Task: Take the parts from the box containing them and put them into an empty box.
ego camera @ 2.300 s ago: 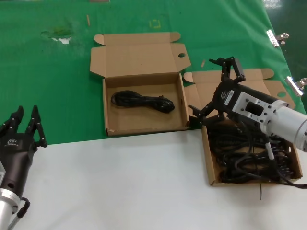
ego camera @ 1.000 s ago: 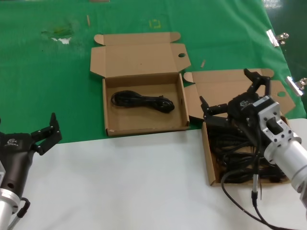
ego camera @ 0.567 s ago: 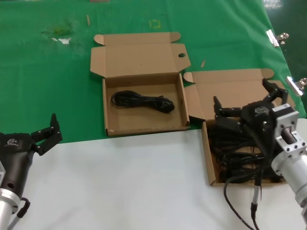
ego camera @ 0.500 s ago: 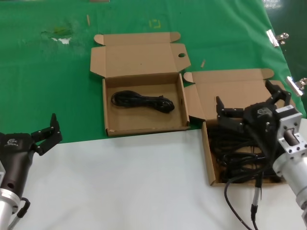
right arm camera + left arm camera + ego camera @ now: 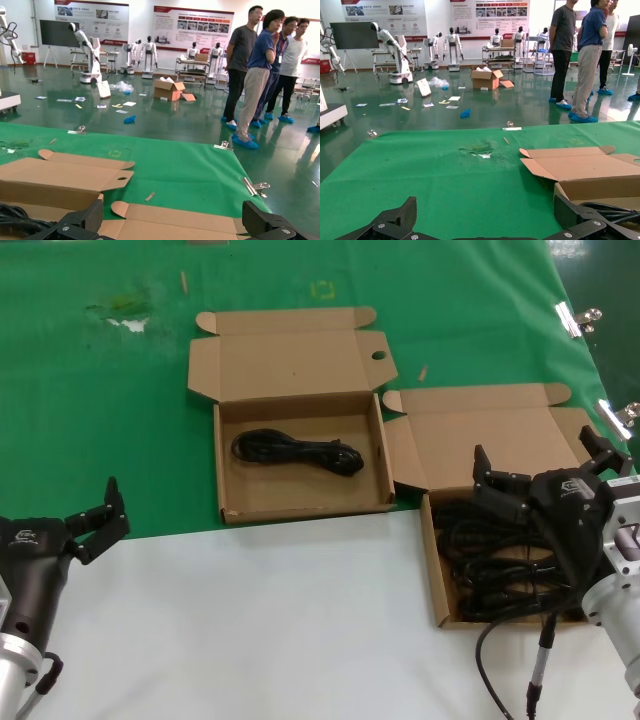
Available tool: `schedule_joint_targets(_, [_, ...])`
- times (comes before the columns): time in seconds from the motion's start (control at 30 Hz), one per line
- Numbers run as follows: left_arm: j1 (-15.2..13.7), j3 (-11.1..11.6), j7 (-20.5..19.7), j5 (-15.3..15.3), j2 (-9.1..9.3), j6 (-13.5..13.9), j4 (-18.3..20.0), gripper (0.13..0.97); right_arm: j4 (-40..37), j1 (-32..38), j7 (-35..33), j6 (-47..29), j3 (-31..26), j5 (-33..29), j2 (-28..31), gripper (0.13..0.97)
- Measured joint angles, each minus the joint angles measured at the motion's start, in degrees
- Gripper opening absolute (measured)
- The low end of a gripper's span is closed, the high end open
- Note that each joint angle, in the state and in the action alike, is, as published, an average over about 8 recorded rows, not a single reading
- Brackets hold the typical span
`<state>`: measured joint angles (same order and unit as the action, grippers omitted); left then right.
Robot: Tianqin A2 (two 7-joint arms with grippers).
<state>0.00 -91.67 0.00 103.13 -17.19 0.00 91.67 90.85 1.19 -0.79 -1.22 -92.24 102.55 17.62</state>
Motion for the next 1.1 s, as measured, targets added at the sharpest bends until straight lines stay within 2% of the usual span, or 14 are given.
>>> schedule_joint_targets(1.1, [0.0, 0.0, 0.0, 0.0, 0.00, 0.0, 0.0, 0.966, 0.0, 0.0, 0.0, 0.0, 0.0, 0.0, 0.0, 0.966])
